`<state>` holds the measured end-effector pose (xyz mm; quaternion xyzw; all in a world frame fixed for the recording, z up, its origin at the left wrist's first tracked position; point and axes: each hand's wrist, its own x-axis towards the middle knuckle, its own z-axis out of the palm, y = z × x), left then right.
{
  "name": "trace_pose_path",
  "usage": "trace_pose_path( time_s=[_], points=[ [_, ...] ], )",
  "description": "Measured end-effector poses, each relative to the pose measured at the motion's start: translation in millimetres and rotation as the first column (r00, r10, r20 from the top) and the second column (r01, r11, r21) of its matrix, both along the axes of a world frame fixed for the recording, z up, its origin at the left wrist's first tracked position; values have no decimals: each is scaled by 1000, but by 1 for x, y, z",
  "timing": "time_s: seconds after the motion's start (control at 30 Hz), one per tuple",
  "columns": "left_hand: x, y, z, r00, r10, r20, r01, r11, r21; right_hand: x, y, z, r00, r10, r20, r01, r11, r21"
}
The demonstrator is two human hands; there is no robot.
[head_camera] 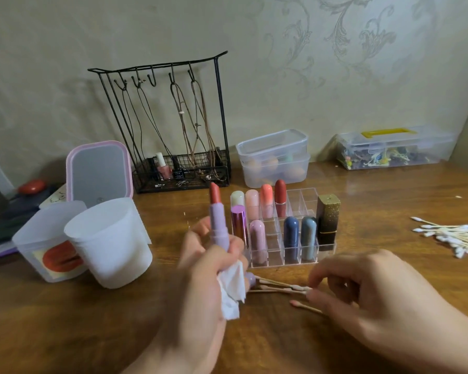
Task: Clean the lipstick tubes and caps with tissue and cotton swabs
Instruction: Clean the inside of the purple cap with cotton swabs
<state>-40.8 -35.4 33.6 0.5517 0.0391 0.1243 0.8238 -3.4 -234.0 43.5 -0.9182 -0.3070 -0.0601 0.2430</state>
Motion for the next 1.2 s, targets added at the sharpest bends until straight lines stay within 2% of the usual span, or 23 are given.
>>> trace_pose_path(
  time_s=[0.13,0.2,0.33,0.37,0.47,0.5,0.57,0.63,0.7,0.77,0.83,0.9,0.97,1.1,1.2],
  points=[
    [4,9,9,995,90,30,-90,996,-2,-2,-6,0,995,35,92,-8,961,-277],
    [7,15,13,985,157,67,-159,987,19,-3,-8,-1,997,19,72,11,920,-392],
    [12,30,19,956,257,143,-273,956,106,-3,-5,-6,998,55,8,-45,884,-466],
    [13,33,22,951,268,152,-286,952,111,-5,-5,-6,998,55,-3,-50,888,-457],
    [14,42,26,942,293,166,-318,935,157,-8,11,0,995,82,-48,-90,974,-209],
    [14,45,26,944,284,168,-313,932,183,-7,22,1,993,104,-55,-112,976,-186],
    [14,48,25,956,242,167,-273,940,202,-3,48,-7,983,178,42,-162,954,-251],
    [14,50,24,961,223,164,-260,932,254,7,58,-7,920,285,268,-204,933,-296],
    [14,49,22,963,223,150,-258,920,293,8,49,-10,758,403,513,-219,898,-381],
    [14,50,21,966,231,120,-259,899,354,7,50,-18,600,510,616,-207,843,-497],
    [16,52,18,958,268,98,-284,867,410,12,71,-26,511,573,641,-142,791,-595],
    [18,54,17,942,323,86,-330,855,400,21,84,-36,501,559,661,-117,800,-589],
    [18,55,16,934,349,75,-351,859,373,23,88,-40,531,508,678,-93,831,-549],
    [21,57,12,952,296,73,-301,874,380,23,84,-38,521,467,715,-80,860,-503],
    [23,58,10,959,276,64,-280,892,355,23,83,-41,583,403,706,-132,904,-408]
  ],
)
